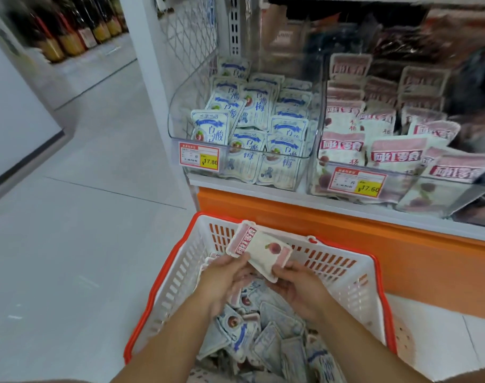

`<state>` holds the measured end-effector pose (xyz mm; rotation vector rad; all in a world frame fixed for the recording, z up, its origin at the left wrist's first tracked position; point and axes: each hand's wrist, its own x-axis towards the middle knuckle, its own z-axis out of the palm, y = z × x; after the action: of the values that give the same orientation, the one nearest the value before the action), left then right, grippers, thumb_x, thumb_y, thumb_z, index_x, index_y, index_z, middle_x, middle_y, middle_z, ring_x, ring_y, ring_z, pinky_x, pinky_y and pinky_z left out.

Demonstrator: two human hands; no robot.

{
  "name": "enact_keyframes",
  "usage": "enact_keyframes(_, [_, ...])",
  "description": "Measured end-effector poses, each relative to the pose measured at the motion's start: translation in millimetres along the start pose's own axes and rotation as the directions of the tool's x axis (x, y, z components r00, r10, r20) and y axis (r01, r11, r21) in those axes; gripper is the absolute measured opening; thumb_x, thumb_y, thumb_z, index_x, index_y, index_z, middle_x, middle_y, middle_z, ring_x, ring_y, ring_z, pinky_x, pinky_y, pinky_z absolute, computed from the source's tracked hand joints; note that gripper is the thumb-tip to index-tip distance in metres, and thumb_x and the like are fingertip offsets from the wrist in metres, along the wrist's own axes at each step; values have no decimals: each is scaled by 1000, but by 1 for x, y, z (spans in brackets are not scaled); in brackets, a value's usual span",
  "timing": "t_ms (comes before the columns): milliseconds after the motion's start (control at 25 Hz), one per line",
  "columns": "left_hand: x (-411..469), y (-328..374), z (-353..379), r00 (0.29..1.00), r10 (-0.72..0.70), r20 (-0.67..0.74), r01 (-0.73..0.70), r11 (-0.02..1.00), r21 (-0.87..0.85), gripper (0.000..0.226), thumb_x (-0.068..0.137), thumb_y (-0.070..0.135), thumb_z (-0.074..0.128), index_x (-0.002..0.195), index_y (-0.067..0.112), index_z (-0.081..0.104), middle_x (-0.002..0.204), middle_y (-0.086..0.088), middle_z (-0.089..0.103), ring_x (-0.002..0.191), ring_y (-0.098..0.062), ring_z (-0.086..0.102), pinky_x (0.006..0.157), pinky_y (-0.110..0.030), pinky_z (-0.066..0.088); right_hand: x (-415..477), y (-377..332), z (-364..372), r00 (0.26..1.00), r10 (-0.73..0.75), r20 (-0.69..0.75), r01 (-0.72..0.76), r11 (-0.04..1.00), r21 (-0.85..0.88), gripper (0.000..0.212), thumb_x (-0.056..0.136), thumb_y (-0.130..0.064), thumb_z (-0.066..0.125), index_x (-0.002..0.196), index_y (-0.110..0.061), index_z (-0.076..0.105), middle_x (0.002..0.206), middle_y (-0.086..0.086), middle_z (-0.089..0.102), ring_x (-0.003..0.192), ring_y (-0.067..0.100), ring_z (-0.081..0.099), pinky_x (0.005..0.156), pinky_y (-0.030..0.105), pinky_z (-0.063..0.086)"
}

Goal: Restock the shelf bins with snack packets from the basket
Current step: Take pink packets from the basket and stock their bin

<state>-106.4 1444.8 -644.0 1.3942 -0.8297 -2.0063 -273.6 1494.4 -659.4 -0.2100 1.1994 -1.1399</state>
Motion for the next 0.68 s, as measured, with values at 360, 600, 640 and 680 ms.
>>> enact_keyframes(360, [-45,37,37,991,103,82,-102,995,-17,29,96,23,57,117,4,62,100,-20,73,88,-21,74,81,-37,59,-55,-39,10,820,-563,-100,461,755,-467,14,84,-13,74,94,-22,72,86,2,72,79,17,68,75,36,54])
enact_keyframes(600, [-61,46,46,982,101,157,-79,987,-142,29,99,13,50,125,3,58,112,-21,69,88,-28,70,65,-35,59,-85,-9,27,541,-762,356,656,118,-745,12,86,-26,72,95,-33,74,107,-22,56,102,-4,54,87,12,44])
enact_keyframes(640, [-62,48,44,980,109,166,-85,986,-142,30,99,10,49,127,2,57,115,-23,68,89,-30,70,74,-41,60,-90,-13,28,558,-788,259,640,211,-739,13,90,-25,68,89,-37,71,103,-22,59,100,-4,54,85,14,44])
enact_keyframes(680, [-62,51,42,977,110,184,-86,987,-136,30,99,8,48,127,2,57,117,-24,67,94,-33,69,87,-49,56,-95,-22,29,587,-797,144,620,327,-713,18,92,-23,65,88,-40,67,99,-19,62,96,-4,56,81,15,44])
